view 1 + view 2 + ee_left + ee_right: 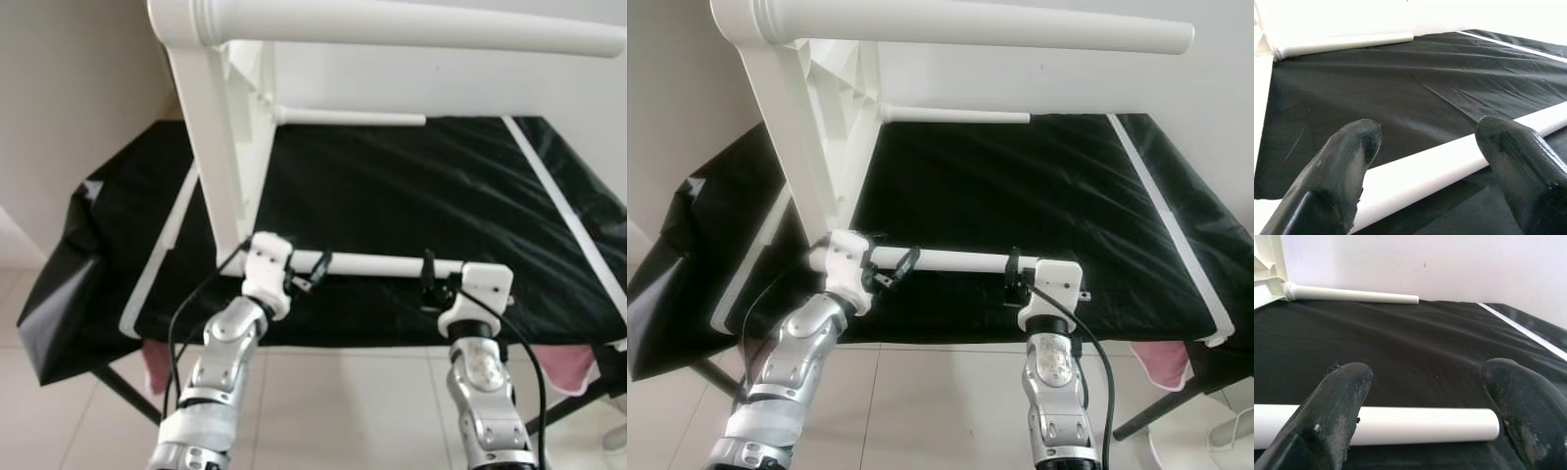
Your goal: Building children table
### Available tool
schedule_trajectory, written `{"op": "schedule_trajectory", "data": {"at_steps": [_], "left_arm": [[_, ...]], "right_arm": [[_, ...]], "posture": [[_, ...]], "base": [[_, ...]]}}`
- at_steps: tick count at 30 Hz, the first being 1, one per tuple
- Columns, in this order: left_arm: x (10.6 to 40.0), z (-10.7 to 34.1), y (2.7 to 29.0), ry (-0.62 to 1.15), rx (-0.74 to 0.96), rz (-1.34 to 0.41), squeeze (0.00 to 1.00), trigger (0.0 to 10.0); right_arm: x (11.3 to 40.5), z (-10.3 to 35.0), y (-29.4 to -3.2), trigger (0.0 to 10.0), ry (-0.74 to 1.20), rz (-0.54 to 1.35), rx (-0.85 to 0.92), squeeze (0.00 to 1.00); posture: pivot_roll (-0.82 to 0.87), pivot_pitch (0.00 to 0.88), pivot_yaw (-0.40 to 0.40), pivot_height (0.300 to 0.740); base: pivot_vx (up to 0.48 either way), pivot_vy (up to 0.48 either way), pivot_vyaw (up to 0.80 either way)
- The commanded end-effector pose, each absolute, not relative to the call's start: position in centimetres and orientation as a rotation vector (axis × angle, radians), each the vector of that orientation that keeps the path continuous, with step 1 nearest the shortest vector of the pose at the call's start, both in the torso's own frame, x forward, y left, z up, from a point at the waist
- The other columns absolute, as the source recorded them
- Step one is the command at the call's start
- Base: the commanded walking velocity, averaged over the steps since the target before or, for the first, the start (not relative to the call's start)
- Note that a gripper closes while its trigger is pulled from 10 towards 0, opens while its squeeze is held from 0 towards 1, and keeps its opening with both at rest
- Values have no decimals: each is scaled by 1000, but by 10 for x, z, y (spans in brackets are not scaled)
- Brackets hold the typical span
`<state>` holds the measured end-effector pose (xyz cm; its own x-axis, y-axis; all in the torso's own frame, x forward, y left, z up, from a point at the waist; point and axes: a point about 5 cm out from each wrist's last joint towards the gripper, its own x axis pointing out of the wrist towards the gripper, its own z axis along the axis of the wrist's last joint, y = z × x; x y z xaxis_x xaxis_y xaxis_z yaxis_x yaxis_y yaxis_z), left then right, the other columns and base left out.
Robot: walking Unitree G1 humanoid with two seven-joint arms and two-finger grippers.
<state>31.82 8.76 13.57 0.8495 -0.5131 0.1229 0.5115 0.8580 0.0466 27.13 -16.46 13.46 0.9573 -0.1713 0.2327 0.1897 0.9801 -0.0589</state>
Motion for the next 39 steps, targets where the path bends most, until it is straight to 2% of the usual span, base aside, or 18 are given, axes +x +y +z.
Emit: {"op": "schedule_trajectory", "data": {"at_steps": [1,7,16,23,34,37,39], "left_arm": [[324,135,88,-105,-21,-488,0,10000],[335,137,78,-81,-31,-419,0,10000],[350,140,54,-41,-73,-426,0,10000],[359,141,55,-37,-50,-337,0,10000],[364,148,54,-63,-51,-316,0,10000],[352,156,51,-154,-117,-495,0,10000],[349,157,51,-168,-131,-533,0,10000]], "right_arm": [[273,138,-163,10000,-236,-172,-92,0],[273,138,-163,10000,-237,-173,-92,0],[274,140,-162,10000,-248,-177,-103,0],[270,140,-165,10000,-250,-194,-102,0],[271,145,-160,10000,-278,-170,-145,0],[280,188,-152,10000,-500,-156,-460,0],[282,197,-150,10000,-551,-158,-528,0]], "posture": [[-25,0,27,740],[-24,0,26,740],[-37,0,37,740],[-53,0,51,740],[-53,0,56,740],[-52,0,56,740],[-52,0,56,740]], "base": [[0,0,0],[0,0,0],[0,0,0],[0,0,0],[0,0,0],[0,0,0],[0,0,0]]}}
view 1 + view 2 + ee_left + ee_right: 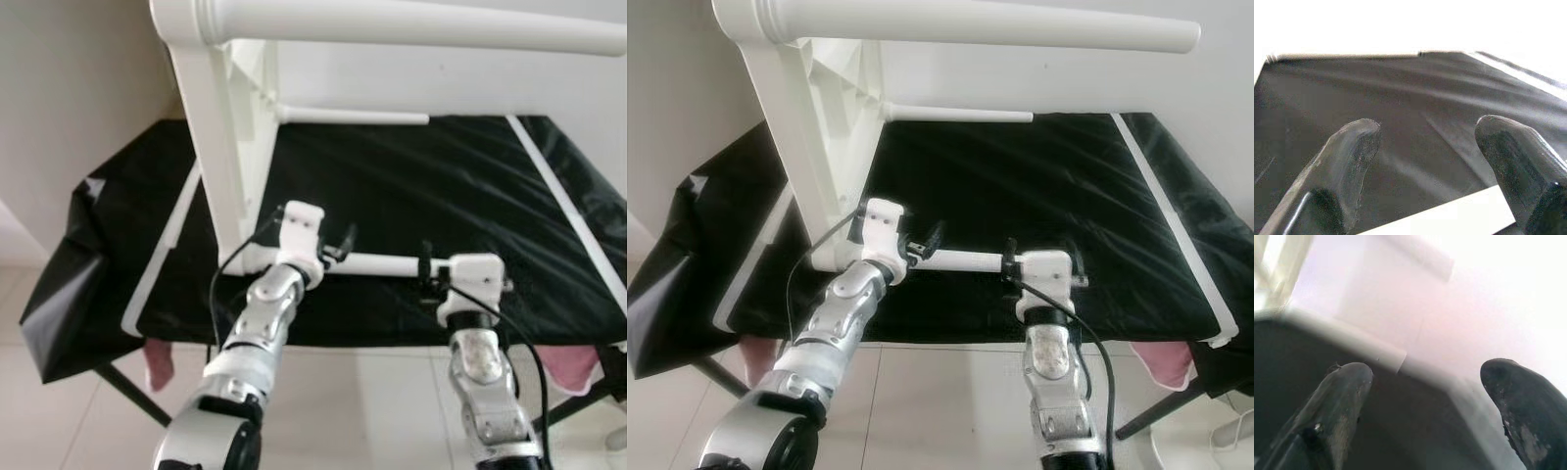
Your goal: Building children table
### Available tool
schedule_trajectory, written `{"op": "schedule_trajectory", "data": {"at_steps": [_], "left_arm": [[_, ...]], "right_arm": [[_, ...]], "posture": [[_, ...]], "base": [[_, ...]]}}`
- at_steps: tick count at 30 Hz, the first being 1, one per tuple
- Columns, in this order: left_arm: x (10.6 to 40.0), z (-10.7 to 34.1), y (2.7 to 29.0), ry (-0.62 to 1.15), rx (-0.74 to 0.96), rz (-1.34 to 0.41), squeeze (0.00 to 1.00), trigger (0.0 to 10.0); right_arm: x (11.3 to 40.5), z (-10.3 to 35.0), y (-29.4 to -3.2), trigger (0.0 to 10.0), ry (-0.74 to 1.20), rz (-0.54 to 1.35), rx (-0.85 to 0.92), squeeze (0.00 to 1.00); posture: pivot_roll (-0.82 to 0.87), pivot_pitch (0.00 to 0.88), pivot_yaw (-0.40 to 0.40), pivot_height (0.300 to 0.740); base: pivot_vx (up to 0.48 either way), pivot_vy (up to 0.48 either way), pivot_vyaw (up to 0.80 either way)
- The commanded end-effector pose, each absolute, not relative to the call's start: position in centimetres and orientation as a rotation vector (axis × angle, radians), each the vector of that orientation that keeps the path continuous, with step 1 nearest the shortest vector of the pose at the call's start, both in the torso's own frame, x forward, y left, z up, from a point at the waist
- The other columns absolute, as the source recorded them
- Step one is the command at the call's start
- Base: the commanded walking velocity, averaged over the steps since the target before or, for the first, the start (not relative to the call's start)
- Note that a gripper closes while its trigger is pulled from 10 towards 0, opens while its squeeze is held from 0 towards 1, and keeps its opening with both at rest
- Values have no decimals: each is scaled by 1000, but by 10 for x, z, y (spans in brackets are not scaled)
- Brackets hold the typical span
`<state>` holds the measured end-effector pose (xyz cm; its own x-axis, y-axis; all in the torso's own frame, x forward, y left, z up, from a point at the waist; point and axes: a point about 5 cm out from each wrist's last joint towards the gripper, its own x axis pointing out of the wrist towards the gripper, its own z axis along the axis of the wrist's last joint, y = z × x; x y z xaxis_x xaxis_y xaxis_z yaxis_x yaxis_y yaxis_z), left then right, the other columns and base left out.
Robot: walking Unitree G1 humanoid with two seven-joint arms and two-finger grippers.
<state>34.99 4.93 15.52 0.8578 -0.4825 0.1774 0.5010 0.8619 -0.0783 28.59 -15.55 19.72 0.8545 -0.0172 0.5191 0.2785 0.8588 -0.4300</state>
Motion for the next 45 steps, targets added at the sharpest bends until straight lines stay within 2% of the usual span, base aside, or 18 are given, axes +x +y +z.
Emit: {"op": "schedule_trajectory", "data": {"at_steps": [1,5,8,14,26,37,45], "left_arm": [[348,157,50,-172,-131,-560,0,10000],[348,156,50,-167,-125,-568,0,10000],[350,159,49,-175,-126,-567,0,10000],[349,160,48,-180,-135,-563,0,10000],[349,159,49,-180,-124,-553,0,10000],[350,159,46,-177,-125,-555,0,10000],[351,161,43,-177,-130,-559,0,10000]], "right_arm": [[287,208,-149,10000,-598,-158,-578,0],[295,219,-147,10000,-644,-156,-626,0],[310,243,-132,10000,-774,-109,-776,0],[320,261,-119,10000,-901,-114,-904,0],[328,275,-130,10000,-1049,-296,-1094,0],[324,271,-138,10000,-1173,-435,-1113,0],[334,282,-132,10000,-1239,-409,-1126,0]], "posture": [[-47,0,53,740],[-41,0,46,740],[-26,0,24,740],[-16,0,11,740],[-16,0,1,740],[-25,0,3,740],[-36,0,7,740]], "base": [[0,0,0],[0,0,0],[0,0,0],[0,0,0],[0,0,0],[0,0,0],[0,0,0]]}}
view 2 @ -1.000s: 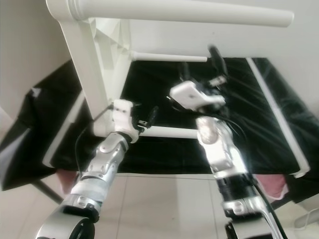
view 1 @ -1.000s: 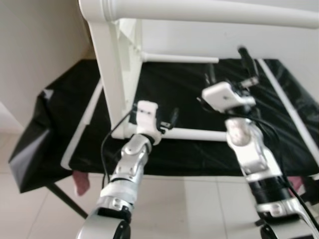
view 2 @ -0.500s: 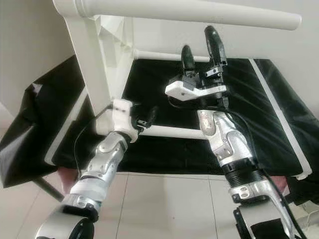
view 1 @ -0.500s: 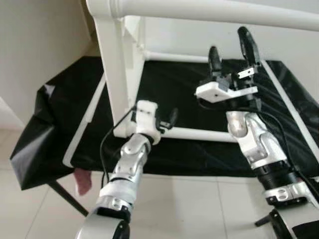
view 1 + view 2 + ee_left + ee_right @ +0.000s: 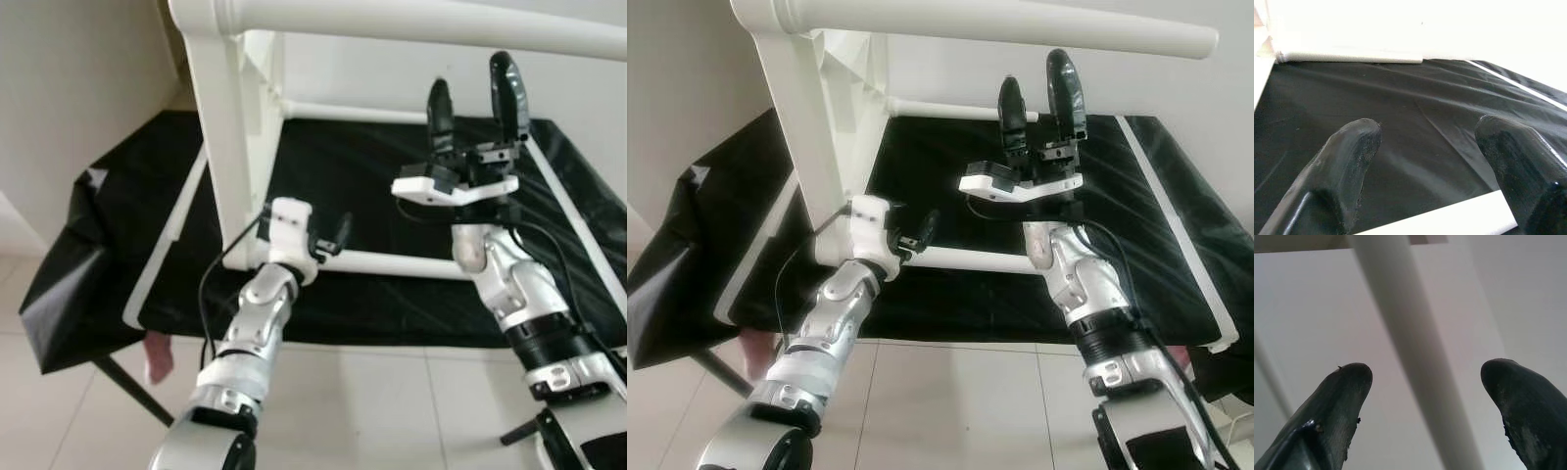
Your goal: Building children table
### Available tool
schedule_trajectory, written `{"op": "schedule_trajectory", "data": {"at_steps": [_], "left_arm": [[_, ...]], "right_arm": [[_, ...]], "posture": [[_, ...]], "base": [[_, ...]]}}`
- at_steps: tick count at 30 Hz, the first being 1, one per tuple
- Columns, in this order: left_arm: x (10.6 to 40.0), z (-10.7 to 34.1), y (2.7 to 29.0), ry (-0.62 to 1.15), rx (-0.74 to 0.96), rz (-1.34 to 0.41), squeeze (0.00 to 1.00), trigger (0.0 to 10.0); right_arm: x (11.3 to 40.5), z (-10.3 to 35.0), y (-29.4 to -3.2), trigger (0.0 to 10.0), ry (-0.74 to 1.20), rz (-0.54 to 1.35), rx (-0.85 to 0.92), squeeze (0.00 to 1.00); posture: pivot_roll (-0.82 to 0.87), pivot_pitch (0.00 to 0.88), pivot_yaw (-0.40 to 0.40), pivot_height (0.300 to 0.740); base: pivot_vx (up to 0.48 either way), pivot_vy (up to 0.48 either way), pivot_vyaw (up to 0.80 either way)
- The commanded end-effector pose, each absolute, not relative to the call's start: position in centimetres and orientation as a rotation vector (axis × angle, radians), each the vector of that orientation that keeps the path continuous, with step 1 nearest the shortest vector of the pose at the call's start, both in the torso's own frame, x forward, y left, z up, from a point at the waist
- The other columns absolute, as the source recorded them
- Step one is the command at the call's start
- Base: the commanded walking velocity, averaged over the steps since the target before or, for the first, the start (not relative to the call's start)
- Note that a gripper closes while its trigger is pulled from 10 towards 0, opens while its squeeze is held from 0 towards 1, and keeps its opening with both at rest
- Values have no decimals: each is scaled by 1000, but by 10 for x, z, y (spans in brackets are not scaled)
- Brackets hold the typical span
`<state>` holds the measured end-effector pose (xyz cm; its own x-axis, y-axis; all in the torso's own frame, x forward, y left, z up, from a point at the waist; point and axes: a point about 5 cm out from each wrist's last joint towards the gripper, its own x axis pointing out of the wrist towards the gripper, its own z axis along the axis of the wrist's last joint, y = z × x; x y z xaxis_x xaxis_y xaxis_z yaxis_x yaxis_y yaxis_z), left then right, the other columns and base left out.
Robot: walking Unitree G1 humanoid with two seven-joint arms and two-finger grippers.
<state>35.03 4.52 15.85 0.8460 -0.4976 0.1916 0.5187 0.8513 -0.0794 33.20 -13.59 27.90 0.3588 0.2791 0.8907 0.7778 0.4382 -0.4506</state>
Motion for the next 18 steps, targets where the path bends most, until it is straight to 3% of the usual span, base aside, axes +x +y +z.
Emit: {"op": "schedule_trajectory", "data": {"at_steps": [1,18], "left_arm": [[352,161,43,-177,-130,-558,0,10000],[355,166,42,-191,-139,-549,0,10000]], "right_arm": [[335,283,-131,10000,-1246,-401,-1133,0],[356,316,-90,10000,-1327,-204,-1184,0]], "posture": [[-36,0,7,740],[-32,0,1,740]], "base": [[0,0,0],[0,0,0]]}}
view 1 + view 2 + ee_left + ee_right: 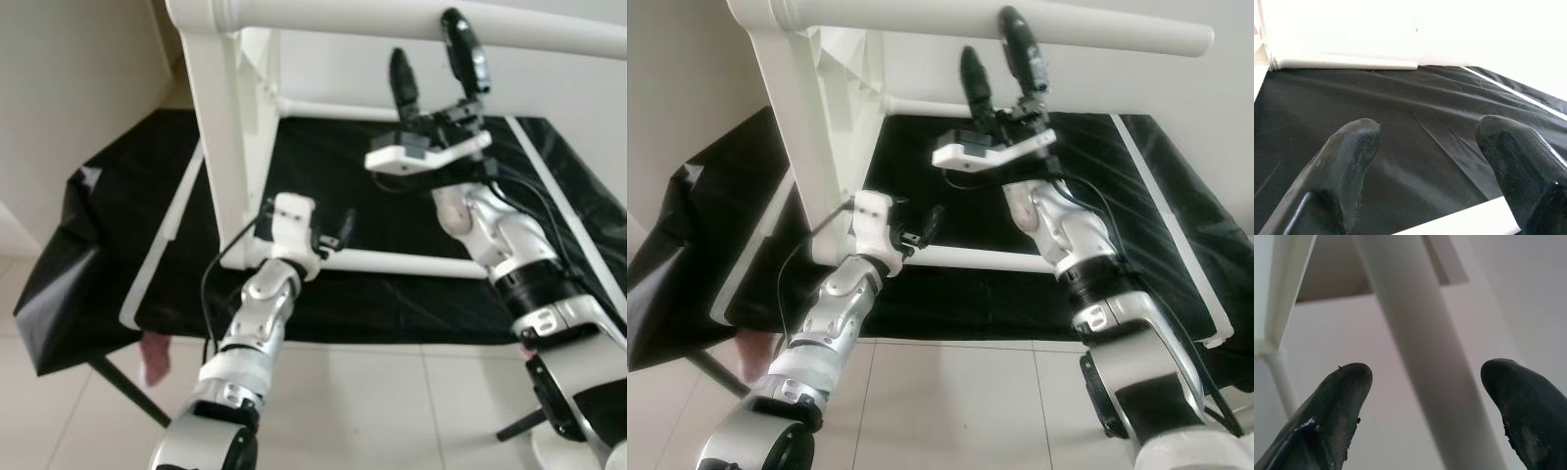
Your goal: Building children table
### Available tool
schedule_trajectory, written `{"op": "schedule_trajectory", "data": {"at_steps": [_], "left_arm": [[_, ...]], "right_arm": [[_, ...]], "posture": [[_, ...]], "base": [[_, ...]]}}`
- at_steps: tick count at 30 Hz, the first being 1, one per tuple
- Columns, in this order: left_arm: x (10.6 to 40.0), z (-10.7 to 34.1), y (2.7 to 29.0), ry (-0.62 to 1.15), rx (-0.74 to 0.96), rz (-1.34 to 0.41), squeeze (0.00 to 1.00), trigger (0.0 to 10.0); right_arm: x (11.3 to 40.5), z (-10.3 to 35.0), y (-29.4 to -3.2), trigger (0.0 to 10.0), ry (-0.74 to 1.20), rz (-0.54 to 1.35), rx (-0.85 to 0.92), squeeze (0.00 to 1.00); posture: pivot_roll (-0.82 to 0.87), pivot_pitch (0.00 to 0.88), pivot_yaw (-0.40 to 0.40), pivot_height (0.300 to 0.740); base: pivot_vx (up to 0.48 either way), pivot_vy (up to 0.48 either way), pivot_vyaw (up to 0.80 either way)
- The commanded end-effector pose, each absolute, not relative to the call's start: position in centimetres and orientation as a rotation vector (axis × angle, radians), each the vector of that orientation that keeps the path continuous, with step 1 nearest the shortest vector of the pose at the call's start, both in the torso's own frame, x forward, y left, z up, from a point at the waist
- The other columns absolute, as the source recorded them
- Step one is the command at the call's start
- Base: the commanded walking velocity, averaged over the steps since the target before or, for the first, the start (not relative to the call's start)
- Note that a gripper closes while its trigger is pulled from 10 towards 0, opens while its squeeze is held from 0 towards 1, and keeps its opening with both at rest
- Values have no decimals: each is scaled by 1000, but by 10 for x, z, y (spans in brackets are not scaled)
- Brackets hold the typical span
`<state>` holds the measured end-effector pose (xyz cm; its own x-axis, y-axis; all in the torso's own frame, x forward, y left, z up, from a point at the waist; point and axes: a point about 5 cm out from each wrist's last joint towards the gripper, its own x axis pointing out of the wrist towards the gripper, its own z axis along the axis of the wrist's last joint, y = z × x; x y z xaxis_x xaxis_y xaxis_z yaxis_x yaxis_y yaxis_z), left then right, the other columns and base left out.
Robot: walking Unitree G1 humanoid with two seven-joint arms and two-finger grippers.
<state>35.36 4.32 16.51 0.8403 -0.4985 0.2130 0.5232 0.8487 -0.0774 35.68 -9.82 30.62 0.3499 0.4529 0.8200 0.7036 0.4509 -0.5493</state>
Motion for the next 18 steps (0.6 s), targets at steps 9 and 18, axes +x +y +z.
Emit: {"op": "schedule_trajectory", "data": {"at_steps": [9,18], "left_arm": [[356,166,33,-182,-133,-569,0,10000],[373,163,26,-60,-86,-500,0,10000]], "right_arm": [[356,336,-78,10000,-1373,-183,-1169,0],[368,353,-76,10000,-1165,-153,-1190,0]], "posture": [[-31,0,3,740],[-47,0,7,740]], "base": [[0,0,0],[0,0,0]]}}
